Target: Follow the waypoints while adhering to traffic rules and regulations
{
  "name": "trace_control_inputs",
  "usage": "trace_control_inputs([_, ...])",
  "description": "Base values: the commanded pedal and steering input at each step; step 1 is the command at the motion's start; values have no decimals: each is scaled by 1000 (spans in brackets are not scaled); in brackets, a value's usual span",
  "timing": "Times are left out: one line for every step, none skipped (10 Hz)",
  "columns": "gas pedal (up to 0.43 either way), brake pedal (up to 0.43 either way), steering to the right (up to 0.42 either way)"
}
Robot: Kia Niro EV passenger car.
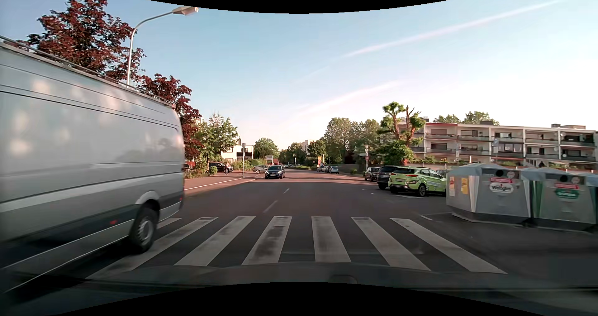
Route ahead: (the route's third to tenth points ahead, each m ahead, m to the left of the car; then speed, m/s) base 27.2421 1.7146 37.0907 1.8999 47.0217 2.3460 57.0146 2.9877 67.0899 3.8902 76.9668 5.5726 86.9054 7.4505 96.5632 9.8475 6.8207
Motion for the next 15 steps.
trace_control_inputs([209, 0, -7])
trace_control_inputs([209, 0, -7])
trace_control_inputs([209, 0, -8])
trace_control_inputs([209, 0, -9])
trace_control_inputs([209, 0, -9])
trace_control_inputs([209, 0, -9])
trace_control_inputs([209, 0, -8])
trace_control_inputs([209, 0, -8])
trace_control_inputs([209, 0, -7])
trace_control_inputs([209, 0, -6])
trace_control_inputs([209, 0, -5])
trace_control_inputs([209, 0, -5])
trace_control_inputs([209, 0, -6])
trace_control_inputs([209, 0, -5])
trace_control_inputs([209, 0, -5])
